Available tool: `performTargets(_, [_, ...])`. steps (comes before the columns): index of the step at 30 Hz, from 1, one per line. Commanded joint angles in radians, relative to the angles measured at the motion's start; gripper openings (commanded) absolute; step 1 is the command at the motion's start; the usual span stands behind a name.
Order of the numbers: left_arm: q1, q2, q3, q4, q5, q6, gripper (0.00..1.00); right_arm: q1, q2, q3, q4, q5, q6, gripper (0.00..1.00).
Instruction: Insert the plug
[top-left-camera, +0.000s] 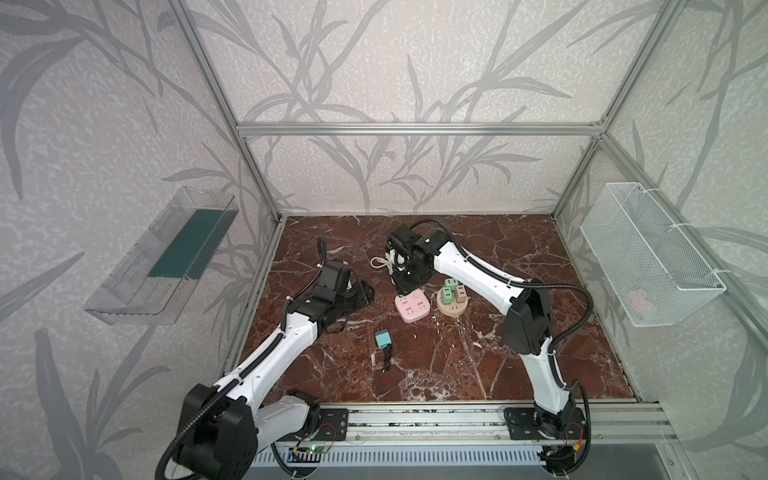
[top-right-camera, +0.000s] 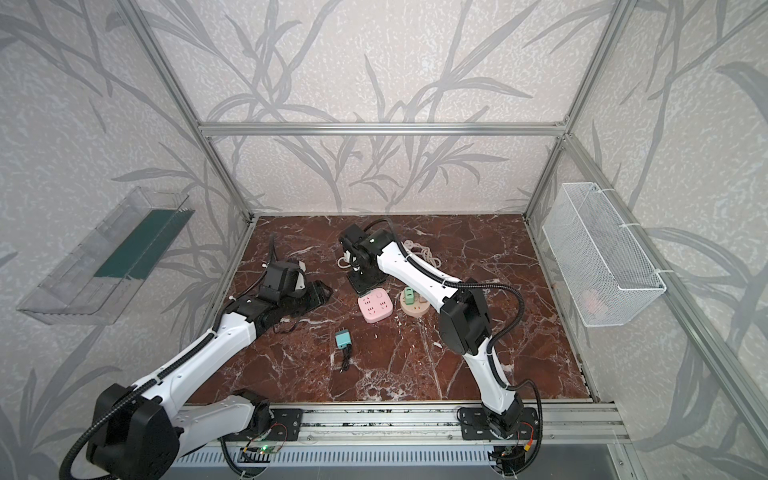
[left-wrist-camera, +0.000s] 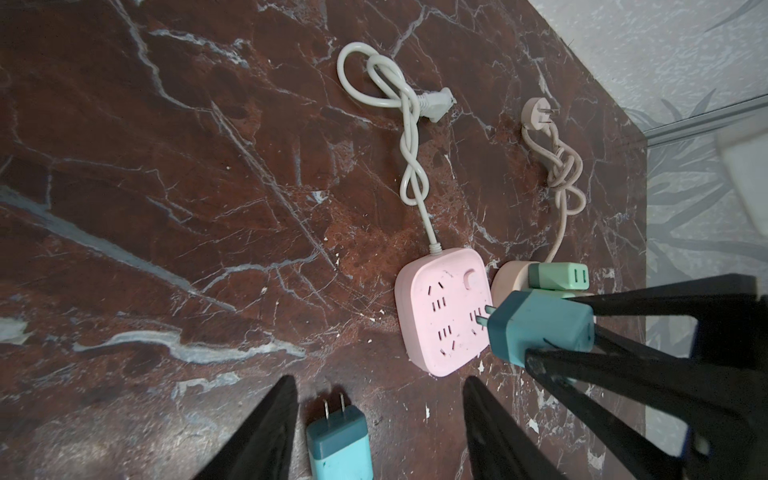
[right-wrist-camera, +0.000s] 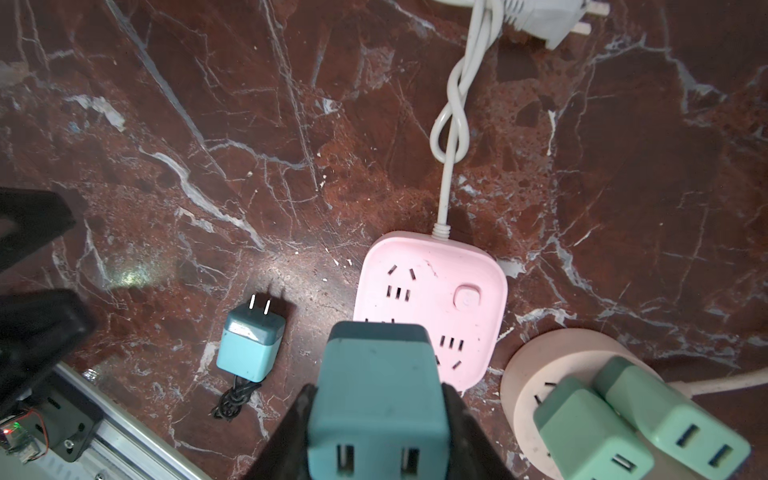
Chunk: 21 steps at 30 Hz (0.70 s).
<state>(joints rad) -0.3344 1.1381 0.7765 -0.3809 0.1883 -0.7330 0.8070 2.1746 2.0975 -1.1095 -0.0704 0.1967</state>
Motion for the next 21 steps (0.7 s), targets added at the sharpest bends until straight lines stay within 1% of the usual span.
performTargets(1, [0.000,-0.029,-0.011,-0.032,-0.006,0.020,0.63,0.001,0.004,0.010,-0.028,0.034,-0.007,0.00])
performTargets(8, [0.001,-0.040,-0.032,0.014,0.017,-0.002,0.69,0.003,0.030,0.001,-0.022,0.017,-0.013,0.00])
performTargets(13, [0.000,-0.040,-0.037,0.027,0.019,-0.006,0.74,0.003,0.037,0.007,-0.020,0.023,-0.016,0.00])
performTargets(21, [0.000,-0.031,-0.045,0.054,0.019,-0.020,0.79,0.003,0.060,0.007,-0.021,0.029,-0.005,0.00])
